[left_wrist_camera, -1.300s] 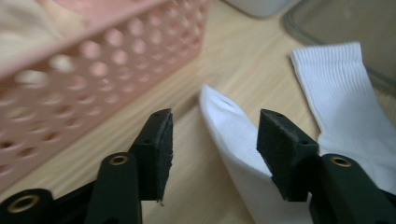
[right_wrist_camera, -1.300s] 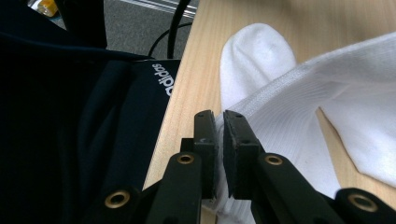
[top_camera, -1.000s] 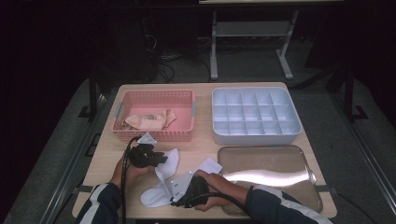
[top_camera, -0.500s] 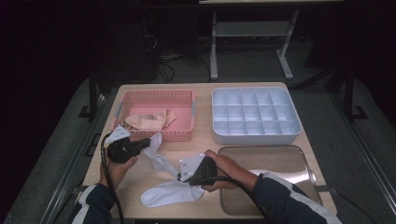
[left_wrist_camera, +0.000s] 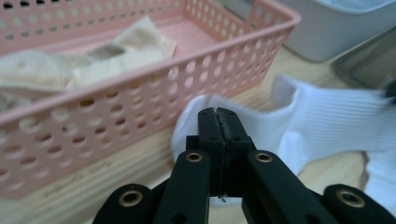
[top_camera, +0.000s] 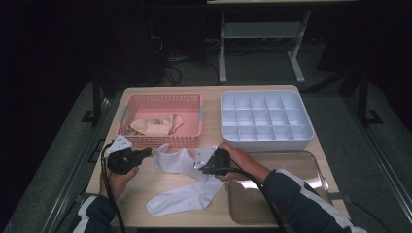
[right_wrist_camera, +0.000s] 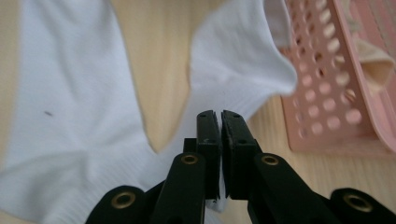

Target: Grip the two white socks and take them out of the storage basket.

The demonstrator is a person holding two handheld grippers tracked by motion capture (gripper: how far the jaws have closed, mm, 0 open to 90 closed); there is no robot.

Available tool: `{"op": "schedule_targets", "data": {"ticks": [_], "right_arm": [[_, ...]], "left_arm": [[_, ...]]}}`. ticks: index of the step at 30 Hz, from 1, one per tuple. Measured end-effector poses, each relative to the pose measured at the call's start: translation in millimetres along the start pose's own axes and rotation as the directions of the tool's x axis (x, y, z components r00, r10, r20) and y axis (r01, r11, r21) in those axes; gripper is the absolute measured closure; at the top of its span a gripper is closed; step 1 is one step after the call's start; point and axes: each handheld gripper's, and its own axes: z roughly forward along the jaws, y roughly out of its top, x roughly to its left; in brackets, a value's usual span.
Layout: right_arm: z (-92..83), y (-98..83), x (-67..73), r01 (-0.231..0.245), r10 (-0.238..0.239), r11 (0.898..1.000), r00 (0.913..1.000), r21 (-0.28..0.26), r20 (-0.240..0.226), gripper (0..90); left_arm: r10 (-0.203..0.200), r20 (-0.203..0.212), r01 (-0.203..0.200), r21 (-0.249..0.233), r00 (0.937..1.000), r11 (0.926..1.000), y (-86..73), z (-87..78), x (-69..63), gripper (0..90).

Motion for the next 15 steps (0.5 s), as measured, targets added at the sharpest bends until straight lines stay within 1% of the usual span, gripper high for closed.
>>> {"op": "schedule_targets", "data": {"ticks": [1,2,3,4,5,6,7,8,9,10,11,12,13,14,15], "right_arm": [[-1.7,2.4,3.6,-0.007,0.006,1.000,0.9997,-0.020,-0.023,86.0],[-2.2,5.8,8.4,0.008,-0.009,0.999,0.9990,-0.036,-0.043,86.1],[-1.5,9.6,14.0,0.047,-0.050,0.998,0.9970,-0.044,-0.059,86.0],[0.4,14.4,23.5,0.080,-0.084,0.996,0.9931,-0.049,-0.082,86.1],[2.5,17.3,31.5,0.101,-0.106,0.994,0.9887,-0.052,-0.106,86.0],[5.0,19.4,38.6,0.119,-0.125,0.992,0.9834,-0.052,-0.132,85.9],[7.1,20.2,43.4,0.126,-0.133,0.991,0.9798,-0.055,-0.149,85.7],[10.2,20.5,50.3,0.135,-0.142,0.989,0.9747,-0.052,-0.172,85.4],[12.3,19.9,53.8,0.133,-0.141,0.990,0.9724,-0.054,-0.186,85.3],[14.7,18.8,57.6,0.140,-0.147,0.989,0.9689,-0.049,-0.199,84.9],[17.0,16.5,61.5,0.134,-0.140,0.990,0.9656,-0.042,-0.219,84.6],[18.8,14.5,63.7,0.124,-0.129,0.992,0.9654,-0.037,-0.227,84.6],[20.2,13.0,64.9,0.126,-0.130,0.992,0.9643,-0.031,-0.231,84.3],[22.0,10.6,65.9,0.119,-0.122,0.993,0.9632,-0.027,-0.240,84.2],[22.6,9.2,65.8,0.111,-0.114,0.993,0.9638,-0.026,-0.241,84.2]], "left_arm": [[-0.007,0.003,0.007,0.004,1.0000,1.0000,-1.2,-0.4,0.2,87.5],[-0.006,0.006,0.006,0.007,1.0000,1.0000,-1.9,-1.2,0.7,86.7],[-0.014,0.007,0.014,0.003,0.9999,0.9999,-2.2,-1.9,0.1,85.5],[-0.016,0.003,0.016,0.006,0.9999,0.9999,-1.9,-2.3,-0.2,83.6],[-0.022,0.004,0.022,0.007,0.9997,0.9997,-1.7,-1.7,-0.8,80.5],[-0.020,0.010,0.020,0.009,0.9997,0.9998,-1.4,-1.3,-1.4,78.3],[-0.017,0.016,0.017,0.012,0.9997,0.9998,-0.8,-0.4,-3.1,75.9],[-0.018,0.016,0.018,0.013,0.9997,0.9998,-0.3,0.4,-4.1,70.8],[-0.021,0.009,0.021,0.017,0.9997,0.9996,0.6,1.7,-5.2,66.9],[-0.040,0.007,0.040,0.021,0.9992,0.9990,2.2,3.2,-6.8,61.4],[-0.054,0.017,0.053,0.018,0.9984,0.9984,3.6,4.6,-8.3,54.7],[-0.052,0.036,0.051,0.021,0.9980,0.9985,4.8,5.4,-9.6,51.4],[-0.038,0.044,0.037,0.025,0.9983,0.9990,7.0,7.0,-13.4,48.4],[-0.032,0.043,0.030,0.026,0.9986,0.9992,8.2,8.2,-15.8,44.1],[-0.037,0.045,0.036,0.023,0.9983,0.9991,10.6,9.7,-20.4,41.6]]}}
